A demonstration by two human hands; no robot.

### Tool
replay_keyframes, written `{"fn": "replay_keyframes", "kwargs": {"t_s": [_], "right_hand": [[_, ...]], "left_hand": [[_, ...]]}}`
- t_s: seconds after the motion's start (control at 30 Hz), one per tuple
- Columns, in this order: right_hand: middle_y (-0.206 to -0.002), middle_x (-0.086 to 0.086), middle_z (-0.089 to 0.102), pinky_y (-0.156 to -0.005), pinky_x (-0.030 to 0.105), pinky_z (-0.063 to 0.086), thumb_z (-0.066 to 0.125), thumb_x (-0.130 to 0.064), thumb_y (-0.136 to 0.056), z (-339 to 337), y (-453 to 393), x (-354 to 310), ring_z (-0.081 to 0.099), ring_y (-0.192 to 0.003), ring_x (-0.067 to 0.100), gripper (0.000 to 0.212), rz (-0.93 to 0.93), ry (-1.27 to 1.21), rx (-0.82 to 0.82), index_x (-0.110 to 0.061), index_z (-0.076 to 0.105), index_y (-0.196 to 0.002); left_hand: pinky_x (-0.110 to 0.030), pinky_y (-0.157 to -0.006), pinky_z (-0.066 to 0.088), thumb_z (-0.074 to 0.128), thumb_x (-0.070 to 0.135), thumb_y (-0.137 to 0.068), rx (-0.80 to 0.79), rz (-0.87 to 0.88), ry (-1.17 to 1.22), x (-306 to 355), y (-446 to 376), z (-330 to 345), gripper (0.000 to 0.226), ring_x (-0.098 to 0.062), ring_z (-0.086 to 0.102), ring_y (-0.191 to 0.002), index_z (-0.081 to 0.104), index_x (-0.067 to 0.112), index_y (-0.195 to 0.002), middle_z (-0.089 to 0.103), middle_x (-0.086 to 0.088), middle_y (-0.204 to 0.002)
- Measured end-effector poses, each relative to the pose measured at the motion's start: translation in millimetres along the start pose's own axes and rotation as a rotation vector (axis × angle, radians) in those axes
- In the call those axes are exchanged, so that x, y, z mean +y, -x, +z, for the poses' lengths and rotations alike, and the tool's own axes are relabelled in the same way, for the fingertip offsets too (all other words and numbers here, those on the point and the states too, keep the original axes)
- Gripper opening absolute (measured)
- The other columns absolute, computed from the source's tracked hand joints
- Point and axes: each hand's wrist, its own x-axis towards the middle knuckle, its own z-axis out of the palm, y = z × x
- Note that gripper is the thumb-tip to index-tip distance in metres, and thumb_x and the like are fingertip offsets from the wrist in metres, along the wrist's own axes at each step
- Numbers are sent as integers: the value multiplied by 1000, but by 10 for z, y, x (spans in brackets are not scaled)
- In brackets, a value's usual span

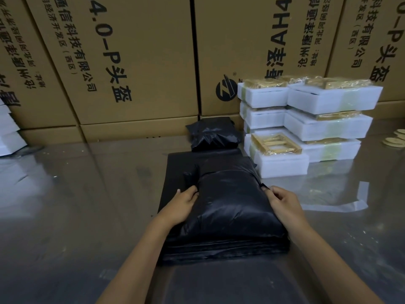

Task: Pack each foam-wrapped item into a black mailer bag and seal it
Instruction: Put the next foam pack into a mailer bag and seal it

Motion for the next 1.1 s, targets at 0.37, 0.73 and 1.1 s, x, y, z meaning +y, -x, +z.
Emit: {"fn": "replay_keyframes", "kwargs": {"t_s": [0.37, 0.73, 1.1], "right_hand": [[-103, 6, 61, -81, 31, 39, 70, -15, -92, -201, -27, -194, 53, -102, 21, 11, -110, 225, 113, -12, 59, -94], [-95, -12, 62, -77, 30, 51, 56, -21, -97, 1097, -33, -1197, 60, -85, 5, 5, -548, 208, -289, -24, 57, -102], [-83, -29, 71, -85, 29, 52, 58, -36, -90, 1263, -194, -953, 64, -88, -4, 20, -469, 404, -529, -39, 75, -82]], "left_hand": [[-29, -113, 30, 42, 24, -107, 597, 96, 109, -90, 102, 309, 31, -21, 45, -136, 64, 7, -120, 47, -3, -149], [-24, -54, 51, 66, 9, -91, 383, -137, 1137, -95, 237, -27, 7, -14, 65, -60, 65, 10, -98, 70, -8, -79], [-15, -71, 48, 67, -13, -83, 674, 252, 639, -70, 346, -91, 27, -8, 65, -76, 65, 10, -69, 67, -6, -82]]}}
